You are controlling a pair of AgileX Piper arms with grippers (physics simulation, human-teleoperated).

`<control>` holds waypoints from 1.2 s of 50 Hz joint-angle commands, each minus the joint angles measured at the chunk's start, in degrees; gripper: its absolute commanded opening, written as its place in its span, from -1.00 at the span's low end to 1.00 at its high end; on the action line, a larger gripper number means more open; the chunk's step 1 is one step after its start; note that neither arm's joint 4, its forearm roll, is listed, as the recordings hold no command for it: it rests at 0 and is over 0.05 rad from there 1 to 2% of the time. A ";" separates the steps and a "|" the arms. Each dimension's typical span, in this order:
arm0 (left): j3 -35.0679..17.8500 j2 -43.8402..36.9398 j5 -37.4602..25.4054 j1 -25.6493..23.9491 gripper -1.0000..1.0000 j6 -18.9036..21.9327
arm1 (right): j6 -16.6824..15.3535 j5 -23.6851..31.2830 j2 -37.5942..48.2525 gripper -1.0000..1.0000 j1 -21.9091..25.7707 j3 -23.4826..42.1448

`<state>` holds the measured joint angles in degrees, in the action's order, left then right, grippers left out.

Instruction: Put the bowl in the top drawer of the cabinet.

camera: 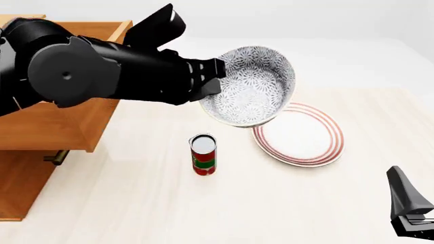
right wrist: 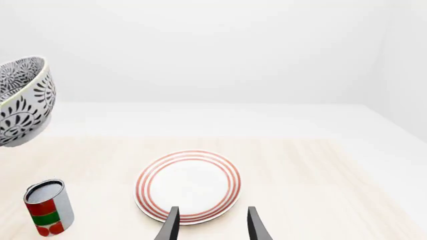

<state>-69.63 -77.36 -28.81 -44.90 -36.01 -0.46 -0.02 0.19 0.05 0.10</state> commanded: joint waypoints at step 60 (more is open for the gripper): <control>-3.39 7.94 -5.84 11.84 -1.00 3.17 | 0.01 0.01 0.00 1.00 0.01 0.00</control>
<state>-72.27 -70.54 -34.01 -34.79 -33.32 -0.46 -0.02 0.19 0.05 0.10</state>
